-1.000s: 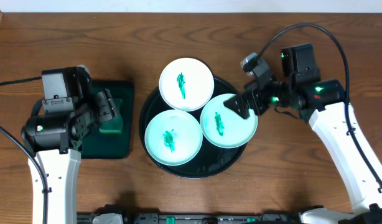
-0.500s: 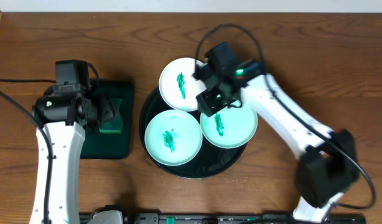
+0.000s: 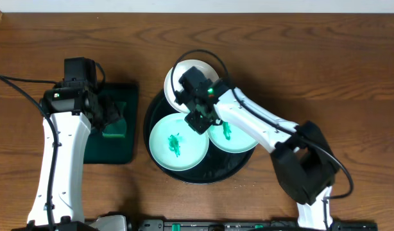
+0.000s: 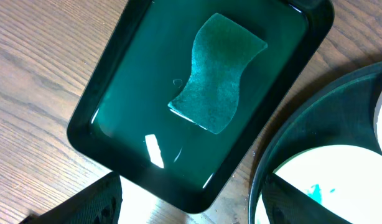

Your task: Clean dirty plates on tray and stack at the side

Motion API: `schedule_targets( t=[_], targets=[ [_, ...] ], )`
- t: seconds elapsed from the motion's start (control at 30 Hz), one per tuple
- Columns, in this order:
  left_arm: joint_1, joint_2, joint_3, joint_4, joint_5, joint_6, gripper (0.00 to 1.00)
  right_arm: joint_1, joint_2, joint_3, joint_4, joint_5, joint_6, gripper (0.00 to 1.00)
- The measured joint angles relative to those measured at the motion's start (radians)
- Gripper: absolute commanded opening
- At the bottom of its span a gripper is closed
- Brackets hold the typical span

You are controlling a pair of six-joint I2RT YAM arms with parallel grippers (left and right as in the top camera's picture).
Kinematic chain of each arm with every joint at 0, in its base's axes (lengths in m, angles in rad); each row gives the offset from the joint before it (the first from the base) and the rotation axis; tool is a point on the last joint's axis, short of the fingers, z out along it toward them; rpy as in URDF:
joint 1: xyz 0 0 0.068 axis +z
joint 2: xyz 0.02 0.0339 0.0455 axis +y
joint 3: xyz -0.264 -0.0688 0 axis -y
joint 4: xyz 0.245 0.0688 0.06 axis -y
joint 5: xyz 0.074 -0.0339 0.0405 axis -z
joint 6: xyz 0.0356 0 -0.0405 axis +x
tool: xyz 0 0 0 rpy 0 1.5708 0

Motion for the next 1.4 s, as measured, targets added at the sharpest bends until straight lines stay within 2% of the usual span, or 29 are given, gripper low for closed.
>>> schedule_targets(
  t=[0.33, 0.43, 0.63, 0.8, 0.87, 0.9, 1.17, 1.4],
  targets=[
    [0.0, 0.0, 0.0, 0.005, 0.0, 0.0, 0.73, 0.003, 0.031, 0.0, 0.019, 0.053, 0.011, 0.31],
    [0.0, 0.0, 0.0, 0.005, 0.0, 0.0, 0.73, 0.003, 0.035, 0.0, 0.029, 0.059, 0.035, 0.26],
    [0.0, 0.0, 0.0, 0.003, 0.0, 0.0, 0.73, 0.003, 0.062, 0.0, 0.02, 0.057, 0.069, 0.24],
    [0.0, 0.0, 0.0, 0.0, 0.0, 0.0, 0.73, 0.003, 0.069, 0.0, 0.029, 0.05, 0.161, 0.23],
    [0.0, 0.0, 0.0, -0.007, 0.0, 0.0, 0.73, 0.003, 0.074, 0.0, 0.028, 0.034, 0.182, 0.12],
    [0.0, 0.0, 0.0, -0.008, 0.0, 0.0, 0.73, 0.003, 0.076, 0.0, 0.026, 0.027, 0.2, 0.01],
    [0.0, 0.012, -0.001, -0.009, -0.005, -0.003, 0.73, -0.004, 0.077, 0.0, 0.029, 0.031, 0.29, 0.01],
    [0.0, 0.041, -0.088, 0.048, -0.063, -0.032, 0.73, -0.003, 0.077, 0.0, 0.053, 0.026, 0.316, 0.01]
  ],
)
